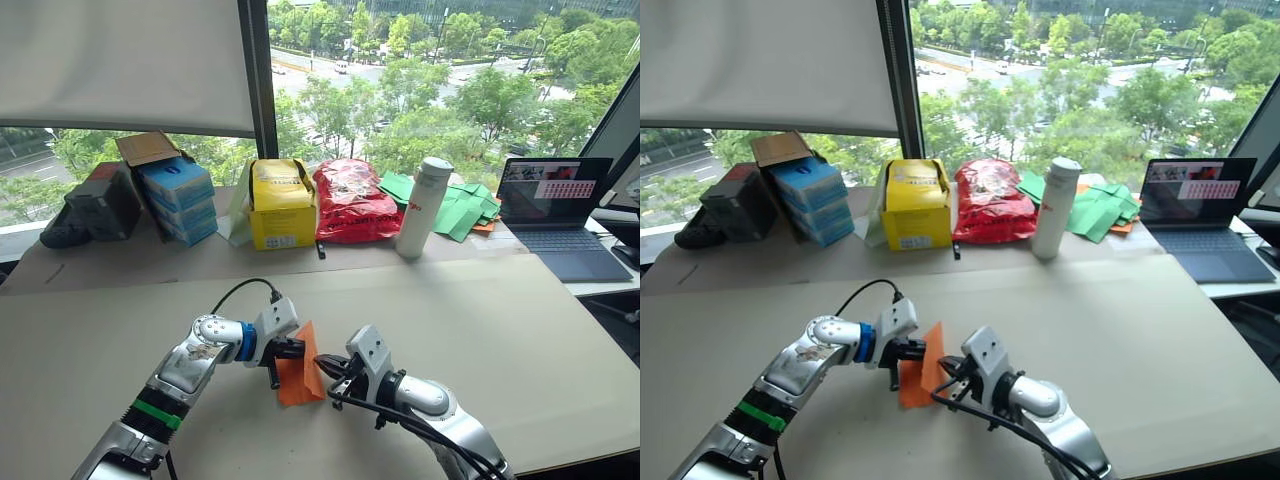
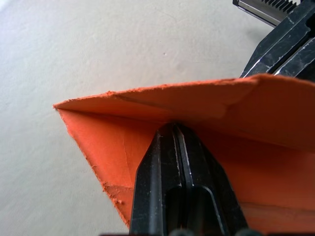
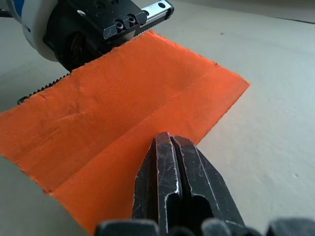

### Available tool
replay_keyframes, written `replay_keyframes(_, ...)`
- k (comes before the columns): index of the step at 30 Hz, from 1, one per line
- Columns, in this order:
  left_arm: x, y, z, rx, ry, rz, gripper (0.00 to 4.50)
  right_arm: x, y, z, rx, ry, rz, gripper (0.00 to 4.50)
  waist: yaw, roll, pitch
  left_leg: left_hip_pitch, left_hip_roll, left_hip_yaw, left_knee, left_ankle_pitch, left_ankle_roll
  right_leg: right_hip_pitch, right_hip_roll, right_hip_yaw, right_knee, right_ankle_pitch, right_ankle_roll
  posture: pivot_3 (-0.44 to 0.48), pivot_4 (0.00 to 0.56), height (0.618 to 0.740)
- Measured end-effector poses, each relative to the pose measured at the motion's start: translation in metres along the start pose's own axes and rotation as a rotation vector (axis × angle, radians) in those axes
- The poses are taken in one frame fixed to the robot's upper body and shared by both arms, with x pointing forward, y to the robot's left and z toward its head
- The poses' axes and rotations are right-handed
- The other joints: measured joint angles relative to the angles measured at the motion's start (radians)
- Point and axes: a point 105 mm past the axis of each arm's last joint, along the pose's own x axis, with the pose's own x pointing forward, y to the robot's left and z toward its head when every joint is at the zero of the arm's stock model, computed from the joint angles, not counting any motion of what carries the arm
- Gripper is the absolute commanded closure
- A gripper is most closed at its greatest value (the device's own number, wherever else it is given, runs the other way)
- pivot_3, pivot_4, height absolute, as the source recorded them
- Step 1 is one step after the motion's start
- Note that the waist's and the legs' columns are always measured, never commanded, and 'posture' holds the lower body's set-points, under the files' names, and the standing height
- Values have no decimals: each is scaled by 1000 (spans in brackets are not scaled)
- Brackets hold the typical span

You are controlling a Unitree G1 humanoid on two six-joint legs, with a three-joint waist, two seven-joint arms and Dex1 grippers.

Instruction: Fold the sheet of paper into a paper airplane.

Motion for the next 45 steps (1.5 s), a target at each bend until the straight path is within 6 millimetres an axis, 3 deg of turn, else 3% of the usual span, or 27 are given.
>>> replay_keyframes(9, -28, 12, -15, -34, 25, 84, 4452, 10, 13, -4, -52, 38, 62, 4500, -14, 0, 0, 0, 0, 0, 0, 0, -1, -1, 0, 0, 1, 0, 0, 0, 150, 740)
replay_keyframes(14, -34, 14, -18, -62, 13, 112, 4452, 16, 16, -8, -84, 68, 90, 4500, -12, 0, 0, 0, 0, 0, 0, 0, 0, -1, 0, 0, 1, 0, 0, 0, 150, 740)
replay_keyframes(20, -50, 25, -21, -84, 32, 189, 4452, 20, 12, -7, -115, 89, 86, 4500, -14, 0, 0, 0, 0, 0, 0, 1, -1, -2, 0, 0, 2, 0, 0, 0, 150, 740)
replay_keyframes(24, -60, 26, 3, -73, -54, 204, 4452, 20, 10, -7, -131, 98, 97, 4500, -13, 0, 0, 0, 0, 0, 0, 0, -1, -1, 0, 0, 2, 0, 0, 0, 150, 740)
replay_keyframes(28, -58, 16, 17, -42, -105, 170, 4452, 21, 10, -7, -133, 102, 109, 4500, -13, 0, 0, 0, 0, 0, 0, 0, -1, -1, 0, 0, 2, 0, 0, 0, 150, 740)
replay_keyframes(34, -39, -5, -25, -150, -42, 107, 4452, 22, 9, -6, -137, 107, 117, 4500, -13, 0, 0, 0, 0, 0, 0, 0, -1, -1, 0, 0, 2, 0, 0, 0, 150, 740)
replay_keyframes(45, -33, -2, -25, -20, -26, 114, 4452, 31, -9, -1, -172, 148, 108, 4500, -11, 0, 0, 2, 0, 0, 0, 1, -1, 1, 0, 0, 2, 0, -1, 0, 150, 740)
